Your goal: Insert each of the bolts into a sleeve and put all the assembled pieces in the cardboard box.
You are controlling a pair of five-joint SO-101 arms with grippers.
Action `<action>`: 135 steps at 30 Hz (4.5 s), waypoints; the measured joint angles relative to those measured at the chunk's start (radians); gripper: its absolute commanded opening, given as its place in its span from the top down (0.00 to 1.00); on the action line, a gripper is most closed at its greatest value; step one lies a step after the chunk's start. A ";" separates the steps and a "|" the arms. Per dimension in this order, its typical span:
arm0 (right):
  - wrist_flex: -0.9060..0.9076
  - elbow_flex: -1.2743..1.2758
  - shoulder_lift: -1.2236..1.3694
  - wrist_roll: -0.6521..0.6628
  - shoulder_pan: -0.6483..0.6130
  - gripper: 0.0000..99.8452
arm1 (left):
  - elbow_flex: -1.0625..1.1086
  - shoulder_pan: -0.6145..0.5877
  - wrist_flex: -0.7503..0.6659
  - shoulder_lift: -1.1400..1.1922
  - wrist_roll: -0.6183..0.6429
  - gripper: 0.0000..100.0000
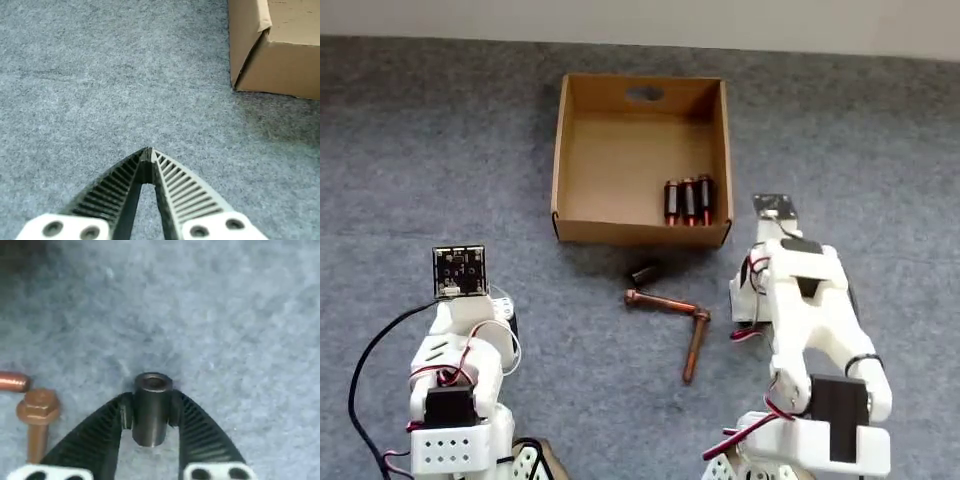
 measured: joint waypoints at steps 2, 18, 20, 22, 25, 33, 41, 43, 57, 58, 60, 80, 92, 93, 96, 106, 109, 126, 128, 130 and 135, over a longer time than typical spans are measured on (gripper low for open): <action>0.023 -0.020 0.014 0.003 0.000 0.88 | 0.000 0.000 0.000 0.000 0.000 0.99; 0.006 -0.041 0.023 0.127 0.000 0.88 | 0.000 0.000 0.000 0.000 0.000 0.99; 0.006 -0.041 0.023 0.127 0.002 0.88 | 0.000 0.000 0.000 0.000 0.000 0.99; 0.005 -0.040 0.023 0.127 0.002 0.90 | 0.000 0.000 0.000 0.000 0.000 0.99; 0.002 -0.032 0.023 0.127 0.005 1.00 | 0.000 0.000 0.000 0.000 0.000 0.99; 0.075 -0.021 -0.017 0.127 0.000 0.99 | 0.000 0.000 0.000 0.000 0.000 0.99; 0.097 0.112 -0.522 0.094 -0.020 0.99 | 0.000 0.000 0.032 -0.003 -0.006 0.99; 0.051 0.212 -0.675 0.040 -0.046 0.99 | 0.000 0.000 0.034 -0.003 -0.051 0.99; -0.126 0.750 -1.363 -0.106 -0.117 0.99 | -0.077 0.040 0.212 -0.009 -0.321 0.99; -0.126 0.764 -1.387 -0.106 -0.117 0.99 | -0.094 0.040 0.212 -0.009 -0.344 0.99; -0.126 0.784 -1.428 -0.106 -0.117 0.99 | -0.150 0.040 0.212 -0.009 -0.368 0.99; -0.110 0.809 -1.513 -0.166 -0.060 0.99 | -0.847 0.130 0.325 0.683 -0.382 0.88; -0.110 0.809 -1.513 -0.166 -0.060 0.99 | -0.954 0.382 0.362 1.191 -0.321 0.88; -0.110 0.809 -1.513 -0.166 -0.060 0.99 | -0.974 0.385 0.365 1.255 -0.318 0.88; -0.110 0.809 -1.513 -0.166 -0.060 0.99 | -1.045 0.408 0.365 1.419 -0.269 0.88; -0.110 0.809 -1.513 -0.166 -0.060 0.99 | -1.206 0.598 0.330 1.649 0.064 0.88; -0.110 0.809 -1.513 -0.166 -0.060 0.99 | -1.209 0.654 0.282 1.694 0.075 0.88; -0.110 0.809 -1.513 -0.166 -0.060 0.99 | -1.234 0.663 0.124 1.841 0.077 0.82; -0.110 0.809 -1.513 -0.166 -0.060 0.99 | -1.240 0.663 0.124 1.841 0.077 0.82; -0.110 0.809 -1.513 -0.166 -0.060 0.99 | -1.241 0.663 0.124 1.841 0.077 0.81; -0.110 0.809 -1.513 -0.166 -0.060 0.99 | -1.243 0.664 0.107 1.847 0.077 0.81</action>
